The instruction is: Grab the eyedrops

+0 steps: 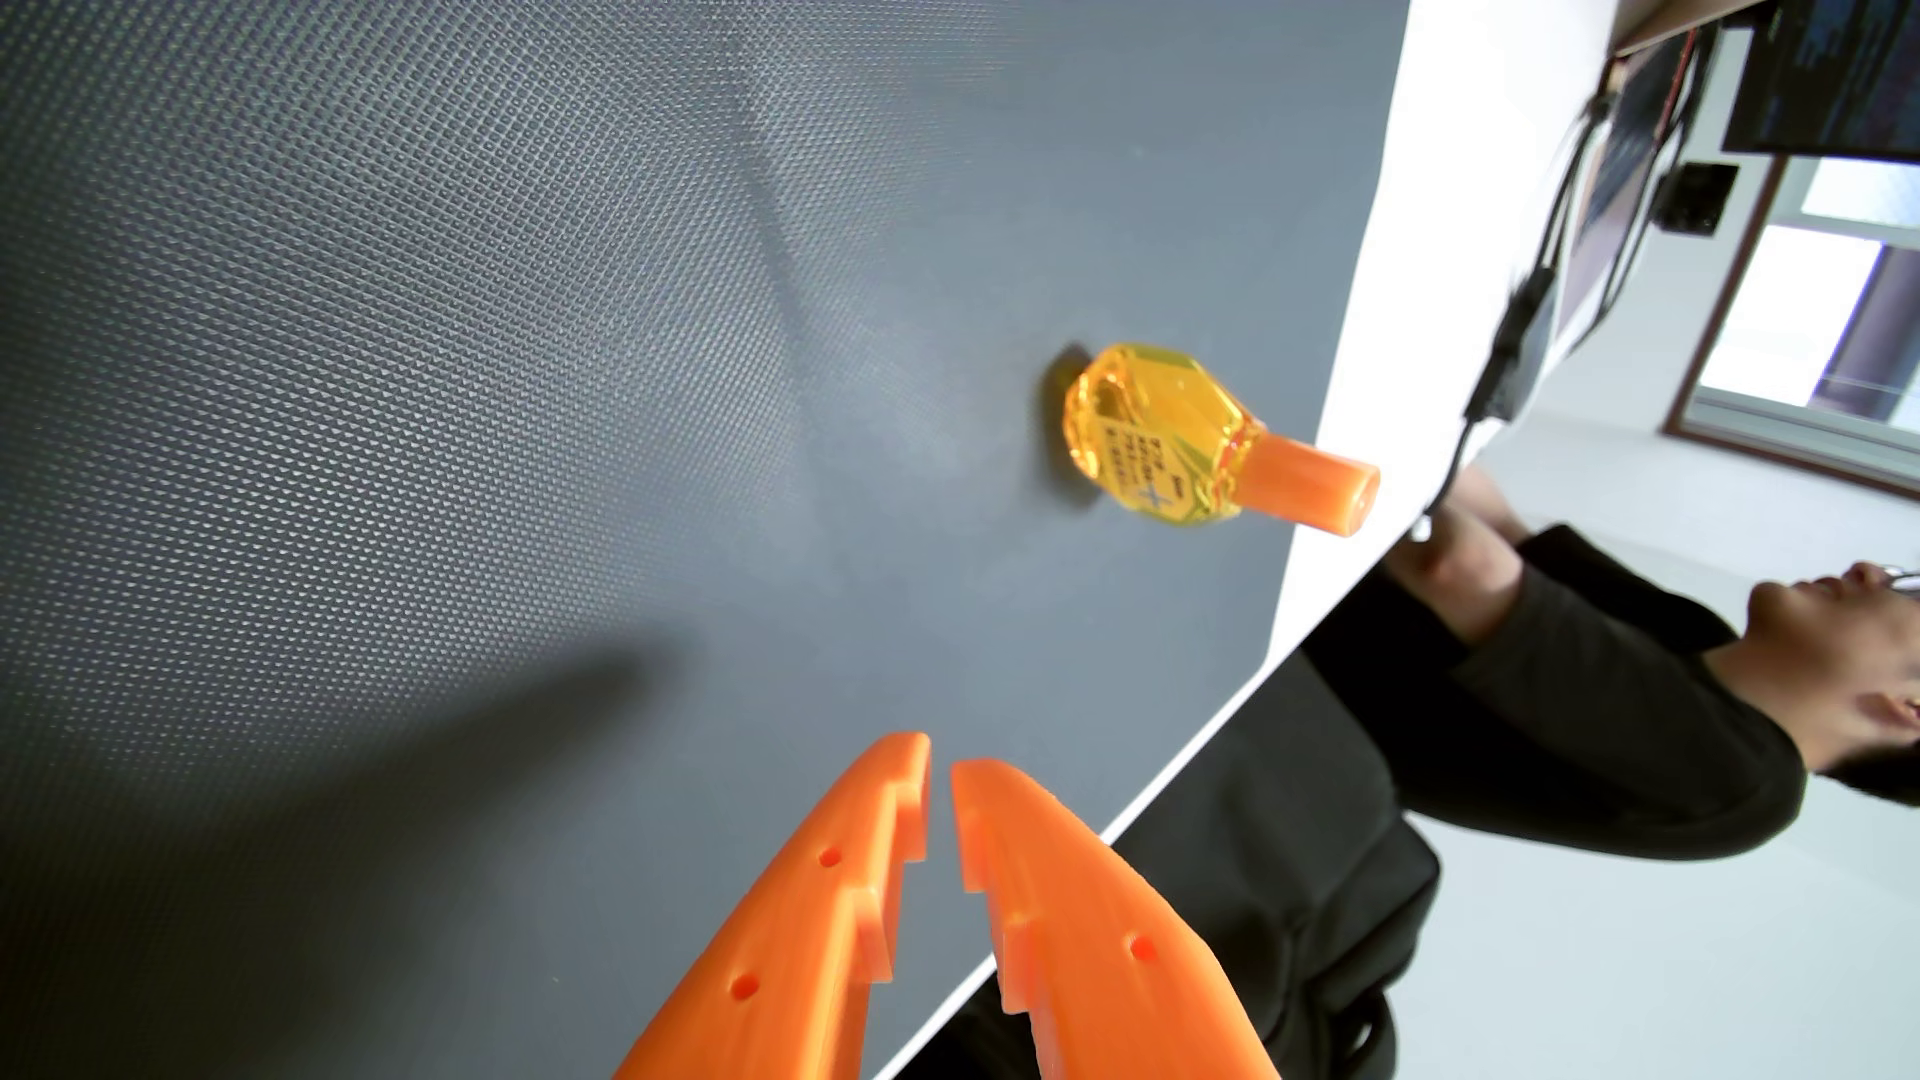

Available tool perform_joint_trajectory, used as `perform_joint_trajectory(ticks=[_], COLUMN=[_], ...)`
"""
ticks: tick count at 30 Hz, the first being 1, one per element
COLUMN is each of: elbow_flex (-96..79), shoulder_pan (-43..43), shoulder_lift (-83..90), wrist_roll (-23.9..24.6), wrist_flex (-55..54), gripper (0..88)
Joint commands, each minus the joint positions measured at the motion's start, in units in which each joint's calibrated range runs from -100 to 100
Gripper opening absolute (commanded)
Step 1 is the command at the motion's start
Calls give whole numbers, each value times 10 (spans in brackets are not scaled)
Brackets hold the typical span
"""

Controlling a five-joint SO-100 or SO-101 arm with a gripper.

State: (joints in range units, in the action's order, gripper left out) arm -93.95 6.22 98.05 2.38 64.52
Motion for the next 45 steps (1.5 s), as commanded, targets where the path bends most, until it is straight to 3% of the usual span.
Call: perform_joint_trajectory(ticks=[1, 45], elbow_flex=[6, 4], shoulder_pan=[1, -9], shoulder_lift=[4, 4], wrist_roll=[0, 1], wrist_flex=[-3, -6], gripper=[12, 12])
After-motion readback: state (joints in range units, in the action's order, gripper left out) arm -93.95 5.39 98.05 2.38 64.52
